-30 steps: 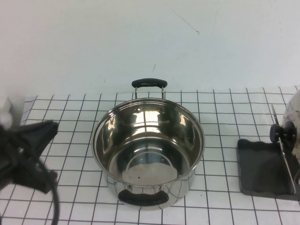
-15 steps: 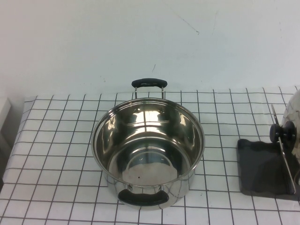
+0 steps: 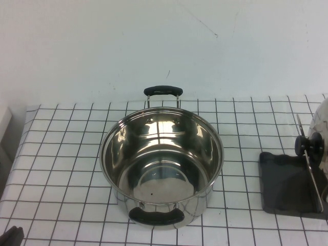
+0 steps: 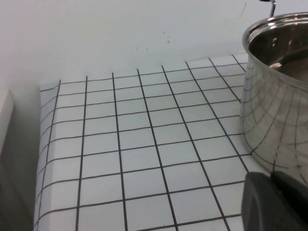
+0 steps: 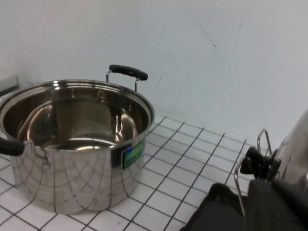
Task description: Put pot lid on rack
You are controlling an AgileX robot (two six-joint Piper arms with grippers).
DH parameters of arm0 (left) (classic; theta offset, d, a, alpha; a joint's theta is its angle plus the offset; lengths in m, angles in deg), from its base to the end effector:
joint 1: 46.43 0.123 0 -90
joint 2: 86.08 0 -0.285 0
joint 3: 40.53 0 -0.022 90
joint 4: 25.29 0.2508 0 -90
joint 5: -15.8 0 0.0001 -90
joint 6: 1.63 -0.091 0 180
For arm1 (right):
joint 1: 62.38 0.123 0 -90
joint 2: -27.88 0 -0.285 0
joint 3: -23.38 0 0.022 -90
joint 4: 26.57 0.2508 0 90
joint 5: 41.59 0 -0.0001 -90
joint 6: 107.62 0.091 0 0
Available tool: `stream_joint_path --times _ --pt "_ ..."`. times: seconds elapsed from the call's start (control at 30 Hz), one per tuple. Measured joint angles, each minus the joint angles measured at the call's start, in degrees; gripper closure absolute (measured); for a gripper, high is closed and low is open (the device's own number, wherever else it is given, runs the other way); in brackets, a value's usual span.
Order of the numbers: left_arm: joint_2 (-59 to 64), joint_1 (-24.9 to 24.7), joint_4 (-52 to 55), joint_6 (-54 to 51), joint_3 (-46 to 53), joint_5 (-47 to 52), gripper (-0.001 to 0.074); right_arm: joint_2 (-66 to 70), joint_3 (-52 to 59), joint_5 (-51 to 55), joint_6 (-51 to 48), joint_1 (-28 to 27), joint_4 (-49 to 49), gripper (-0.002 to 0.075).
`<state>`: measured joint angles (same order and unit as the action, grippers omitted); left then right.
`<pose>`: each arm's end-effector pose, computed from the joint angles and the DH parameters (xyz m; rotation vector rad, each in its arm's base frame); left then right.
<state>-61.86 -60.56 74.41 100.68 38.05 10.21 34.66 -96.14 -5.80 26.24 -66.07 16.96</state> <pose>0.0731 -0.0273 0.1843 0.2515 1.8018 -0.2937 0.0251 0.0352 0.2668 -0.3813 1.6068 0.1806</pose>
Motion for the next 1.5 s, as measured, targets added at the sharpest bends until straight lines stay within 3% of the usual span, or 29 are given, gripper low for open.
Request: stream_joint_path --times 0.2,0.43,0.5,0.63,0.73,0.97,1.17,1.5 --pt "0.0 0.0 0.0 0.0 0.2 -1.09 0.0736 0.0 4.67 -2.21 0.0 0.0 -0.96 0.0727" --pt "0.0 0.0 0.0 0.0 0.2 -1.53 0.0736 0.0 10.91 -20.15 -4.65 0.0 -9.49 0.0727" --pt "0.0 0.0 0.0 0.0 0.2 -1.59 0.0736 0.0 13.5 -23.87 1.23 0.0 -17.77 0.0727" --pt "-0.08 0.0 0.0 0.0 0.2 -1.82 0.0736 0.0 17.95 -24.91 25.93 0.0 -39.06 0.0727" --pt "-0.08 0.0 0.0 0.0 0.2 -1.82 0.0736 0.0 18.28 -23.32 33.75 1.1 -44.82 0.0727" --pt "-0.08 0.0 0.0 0.21 0.2 -1.82 0.0736 0.0 18.17 -15.45 39.89 8.5 -48.29 0.0727" --pt "-0.08 0.0 0.0 0.21 0.2 -1.82 0.0736 0.0 18.17 -15.06 46.15 8.73 -49.39 0.0727" --pt "-0.08 0.0 0.0 0.21 0.2 -1.86 0.0736 0.0 18.1 -14.93 47.21 8.73 -49.86 0.0727"
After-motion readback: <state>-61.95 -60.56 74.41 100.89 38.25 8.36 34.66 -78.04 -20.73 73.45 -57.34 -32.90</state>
